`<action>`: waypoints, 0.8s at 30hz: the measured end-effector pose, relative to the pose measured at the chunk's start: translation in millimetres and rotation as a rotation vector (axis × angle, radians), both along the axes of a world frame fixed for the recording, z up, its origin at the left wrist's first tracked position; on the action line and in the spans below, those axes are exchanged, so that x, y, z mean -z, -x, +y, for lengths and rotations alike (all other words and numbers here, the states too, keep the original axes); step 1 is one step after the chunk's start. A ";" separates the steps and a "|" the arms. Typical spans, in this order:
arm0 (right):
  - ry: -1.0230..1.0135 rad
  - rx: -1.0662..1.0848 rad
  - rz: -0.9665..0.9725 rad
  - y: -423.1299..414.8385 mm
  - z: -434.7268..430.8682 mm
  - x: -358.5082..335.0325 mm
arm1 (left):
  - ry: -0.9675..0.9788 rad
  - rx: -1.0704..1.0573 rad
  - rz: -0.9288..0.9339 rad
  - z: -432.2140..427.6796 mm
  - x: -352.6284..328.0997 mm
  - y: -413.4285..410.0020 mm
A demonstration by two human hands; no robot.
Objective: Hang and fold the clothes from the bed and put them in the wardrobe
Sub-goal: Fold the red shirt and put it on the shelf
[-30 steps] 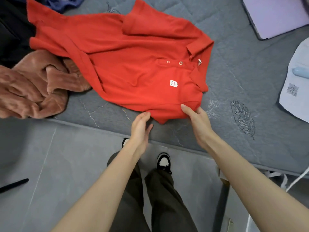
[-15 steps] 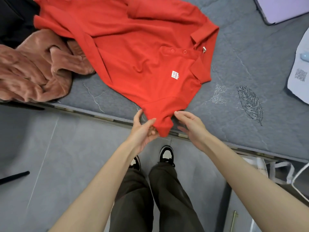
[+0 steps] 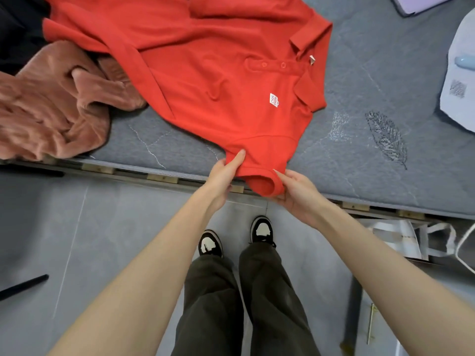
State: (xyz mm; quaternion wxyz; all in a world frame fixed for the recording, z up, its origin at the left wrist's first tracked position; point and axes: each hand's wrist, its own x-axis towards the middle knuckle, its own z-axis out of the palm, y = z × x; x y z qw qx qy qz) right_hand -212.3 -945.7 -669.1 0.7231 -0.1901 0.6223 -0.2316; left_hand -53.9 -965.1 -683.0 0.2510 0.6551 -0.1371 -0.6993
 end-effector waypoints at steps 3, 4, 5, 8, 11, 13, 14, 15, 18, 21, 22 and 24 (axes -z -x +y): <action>0.028 -0.041 0.177 8.5 11.9 -2.9 | 0.103 -0.034 0.000 -0.2 2.6 -0.1; 0.046 -0.030 0.247 10.9 14.1 -2.0 | 0.138 -0.074 -0.050 3.1 3.8 -6.2; 0.058 -0.011 0.291 12.1 15.6 -0.8 | 0.181 -0.105 -0.135 8.6 6.7 -14.9; 0.053 -0.008 0.292 2.0 19.0 0.2 | 0.234 -0.059 -0.333 32.1 10.7 -41.6; 0.047 -0.102 0.363 -18.5 24.6 0.1 | 0.166 -0.031 -0.315 44.5 9.4 -57.5; 0.028 -0.018 0.394 -28.5 25.9 -2.7 | 0.112 -0.073 -0.266 41.9 3.2 -65.4; 0.024 0.038 0.406 -31.0 24.5 -6.0 | 0.095 -0.089 -0.234 38.2 -1.7 -68.3; 0.036 0.077 0.422 -32.1 21.6 -10.5 | 0.086 -0.102 -0.199 33.2 -6.9 -69.8; 0.143 0.121 0.432 -32.0 2.6 -28.2 | 0.079 -0.136 -0.096 7.5 -25.1 -70.1; 0.229 0.204 0.309 -31.7 -35.8 -45.6 | 0.076 -0.197 0.087 -33.9 -43.4 -71.6; 0.247 0.235 0.253 -30.8 -48.8 -48.3 | 0.101 -0.206 0.153 -46.5 -47.0 -72.6; 0.312 0.247 0.261 -27.8 -75.3 -48.8 | 0.198 -0.167 0.151 -72.7 -50.7 -71.7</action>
